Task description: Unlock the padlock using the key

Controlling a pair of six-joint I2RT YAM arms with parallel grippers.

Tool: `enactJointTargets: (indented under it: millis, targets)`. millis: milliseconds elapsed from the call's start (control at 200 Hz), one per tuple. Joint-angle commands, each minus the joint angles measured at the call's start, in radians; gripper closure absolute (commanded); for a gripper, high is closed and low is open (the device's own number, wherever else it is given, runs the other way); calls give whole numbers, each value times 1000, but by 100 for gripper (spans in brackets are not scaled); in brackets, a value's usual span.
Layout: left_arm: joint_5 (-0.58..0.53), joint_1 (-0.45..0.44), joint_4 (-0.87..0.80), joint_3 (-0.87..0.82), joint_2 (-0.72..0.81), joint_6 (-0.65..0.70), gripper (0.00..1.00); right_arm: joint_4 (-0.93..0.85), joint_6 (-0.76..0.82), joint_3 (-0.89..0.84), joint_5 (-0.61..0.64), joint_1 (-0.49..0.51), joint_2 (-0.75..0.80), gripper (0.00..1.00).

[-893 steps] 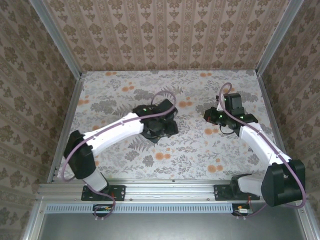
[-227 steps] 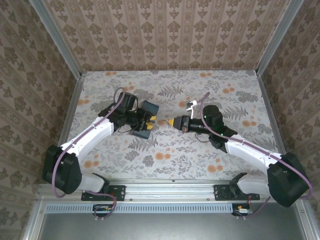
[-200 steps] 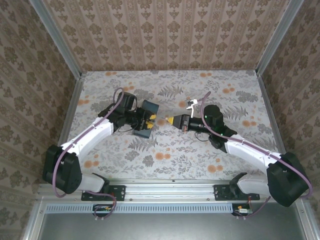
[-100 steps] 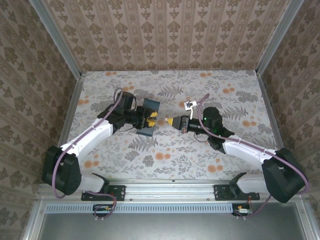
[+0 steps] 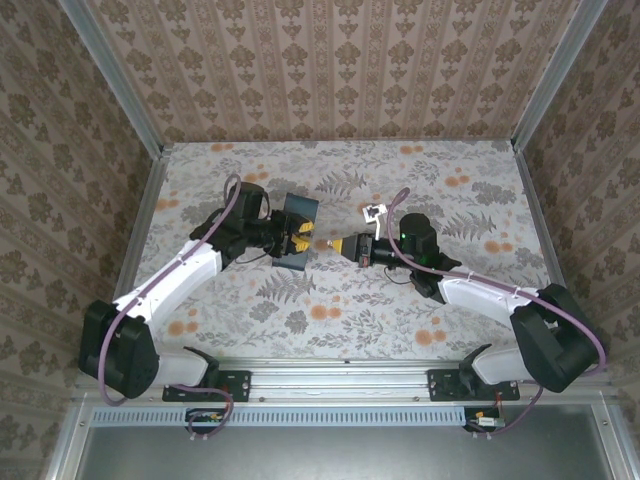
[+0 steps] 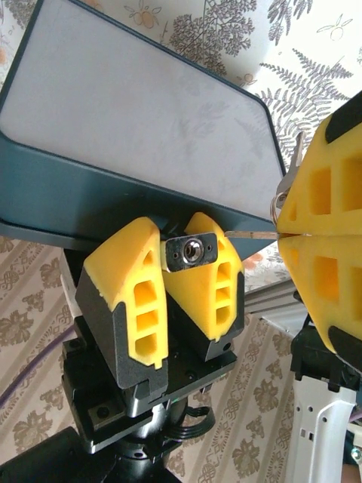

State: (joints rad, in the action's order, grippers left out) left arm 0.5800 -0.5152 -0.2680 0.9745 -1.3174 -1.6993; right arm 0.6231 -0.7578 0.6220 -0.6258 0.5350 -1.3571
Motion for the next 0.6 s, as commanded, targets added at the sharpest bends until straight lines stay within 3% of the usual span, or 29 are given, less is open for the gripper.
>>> enactJointTargets:
  millis: [0,595]
  targets:
    - [8,1,21,-3,41,-12,92,89,18,27,-21,5,-4,100]
    - [-22,-17,37,-27,62,-42,94,110,-10,47,13,25,-64,100]
